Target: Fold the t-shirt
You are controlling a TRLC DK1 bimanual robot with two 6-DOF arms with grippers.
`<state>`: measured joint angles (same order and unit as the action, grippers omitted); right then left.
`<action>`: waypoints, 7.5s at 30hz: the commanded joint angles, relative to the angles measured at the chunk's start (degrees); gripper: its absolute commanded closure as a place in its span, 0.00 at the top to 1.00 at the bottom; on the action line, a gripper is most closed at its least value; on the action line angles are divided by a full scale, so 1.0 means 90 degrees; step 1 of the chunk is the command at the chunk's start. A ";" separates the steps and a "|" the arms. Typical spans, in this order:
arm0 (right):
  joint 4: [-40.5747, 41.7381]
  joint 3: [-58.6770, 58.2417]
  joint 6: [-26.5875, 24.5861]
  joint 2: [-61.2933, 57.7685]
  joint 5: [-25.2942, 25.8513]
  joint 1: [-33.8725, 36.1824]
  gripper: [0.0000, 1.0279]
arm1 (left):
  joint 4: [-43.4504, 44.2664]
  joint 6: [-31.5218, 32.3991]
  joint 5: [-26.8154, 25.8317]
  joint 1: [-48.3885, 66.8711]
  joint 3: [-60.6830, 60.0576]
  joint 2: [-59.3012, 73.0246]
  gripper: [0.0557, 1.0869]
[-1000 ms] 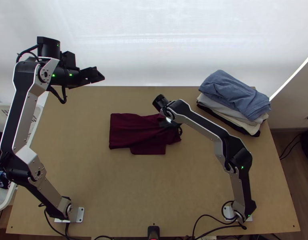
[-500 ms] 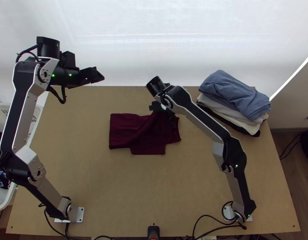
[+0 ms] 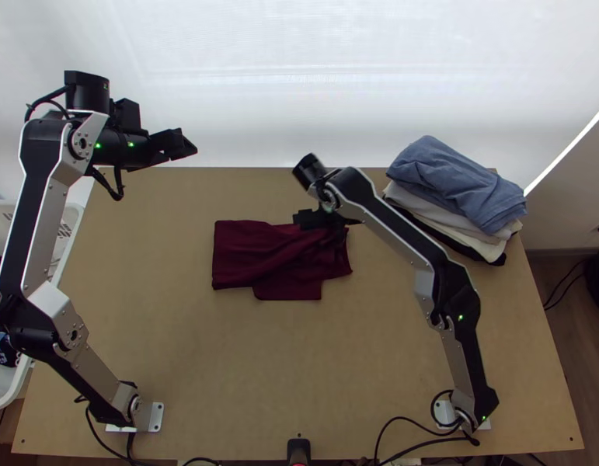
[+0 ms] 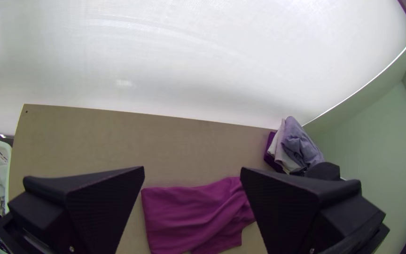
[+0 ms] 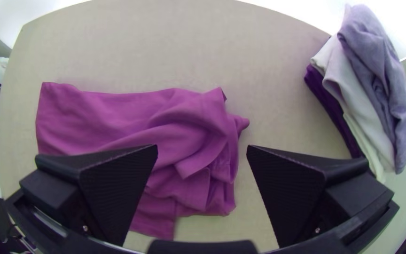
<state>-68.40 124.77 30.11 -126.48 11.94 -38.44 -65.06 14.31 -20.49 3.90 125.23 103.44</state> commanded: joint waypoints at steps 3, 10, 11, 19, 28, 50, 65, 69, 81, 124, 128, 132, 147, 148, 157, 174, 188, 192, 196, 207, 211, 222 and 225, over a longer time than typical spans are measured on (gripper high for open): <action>-0.0271 0.0277 0.0590 -0.0029 -0.0927 0.0442 0.86 | 0.0002 -0.0095 -0.0028 0.0084 0.0041 -0.0106 0.96; -0.0652 0.0082 0.0893 0.0029 -0.1991 0.0784 0.86 | -0.0027 -0.0105 -0.0028 -0.0014 0.0060 -0.0136 0.96; -0.0740 0.0062 0.0912 0.0029 -0.2255 0.0823 0.86 | -0.0027 -0.0105 -0.0038 -0.0014 0.0060 -0.0136 0.96; -0.1160 -0.0621 0.0737 0.0000 -0.2899 0.0745 0.83 | -0.0027 -0.0105 -0.0038 -0.0014 0.0070 -0.0136 0.96; -0.0720 -0.0992 0.0522 0.0088 -0.3065 0.0569 0.47 | -0.0027 -0.0134 -0.0038 -0.0023 0.0080 -0.0126 0.96; -0.0671 -0.1051 0.0434 -0.0127 -0.2968 0.0638 0.47 | -0.0057 -0.0144 -0.0038 -0.0082 0.0060 -0.0126 0.96; -0.0652 -0.1070 0.0434 -0.0361 -0.2782 0.0687 0.47 | -0.0057 -0.0154 -0.0038 -0.0111 0.0060 -0.0097 0.96; -0.0642 -0.1070 0.0414 -0.0420 -0.2773 0.0687 0.47 | -0.0057 -0.0154 -0.0038 -0.0121 0.0050 -0.0087 0.96; -0.0525 -0.1168 0.0297 -0.0215 -0.2782 0.0628 0.03 | -0.0057 -0.0193 -0.0038 -0.0131 0.0090 -0.0087 0.96; 0.1370 -0.2174 0.0034 0.0674 -0.2255 0.1019 0.83 | -0.0076 -0.0193 -0.0038 -0.0150 0.0216 -0.0155 0.96; 0.1311 -0.2037 0.0043 0.0557 -0.2255 0.1058 0.83 | -0.0105 -0.0193 -0.0038 -0.0199 0.0207 -0.0194 0.96; 0.1282 -0.1920 0.0082 0.0449 -0.2294 0.1067 0.64 | -0.0096 -0.0193 -0.0038 -0.0199 0.0216 -0.0194 0.96; 0.1116 -0.1588 0.0385 0.0225 -0.2538 0.1077 0.03 | -0.0105 -0.0173 -0.0038 -0.0219 0.0207 -0.0175 0.96; 0.1106 -0.1539 0.0375 0.0205 -0.2538 0.1077 0.03 | -0.0105 -0.0173 -0.0038 -0.0238 0.0207 -0.0175 0.96; 0.0383 -0.1295 0.0366 0.0205 -0.2528 0.1165 0.77 | -0.0105 -0.0193 -0.0038 -0.0277 0.0197 -0.0165 0.96; 0.0159 -0.0875 0.0385 -0.0264 -0.2831 0.1273 0.21 | -0.0105 -0.0203 -0.0038 -0.0346 0.0207 -0.0175 0.96; 0.0208 0.0473 0.0483 -0.0859 -0.2821 0.1409 0.03 | -0.0125 -0.0222 -0.0038 -0.0385 0.0216 -0.0194 0.96; 0.0393 0.0560 0.0512 -0.0986 -0.2802 0.1566 0.03 | -0.0115 -0.0242 -0.0038 -0.0394 0.0256 -0.0194 0.96; 0.0452 0.0512 0.0512 -0.1191 -0.2675 0.1732 0.03 | -0.0105 -0.0252 -0.0038 -0.0414 0.0275 -0.0175 0.96; 0.0393 -0.0065 0.0454 -0.0469 -0.2743 0.1780 0.93 | -0.0115 -0.0252 -0.0038 -0.0414 0.0256 -0.0136 0.96; 0.0549 -0.0699 0.0405 0.0010 -0.3466 0.1966 0.93 | -0.0105 -0.0252 -0.0038 -0.0404 0.0256 -0.0136 0.96; 0.1926 -0.2770 -0.0103 0.0820 -0.4667 0.2151 0.95 | -0.0076 -0.0242 -0.0038 -0.0365 0.0275 -0.0145 0.96; 0.2268 -0.3131 -0.0162 0.0869 -0.4833 0.2151 0.95 | -0.0076 -0.0242 -0.0038 -0.0365 0.0275 -0.0145 0.96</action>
<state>-50.13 99.79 29.69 -120.92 -30.33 -19.35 -65.30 12.97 -20.49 0.62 126.23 103.44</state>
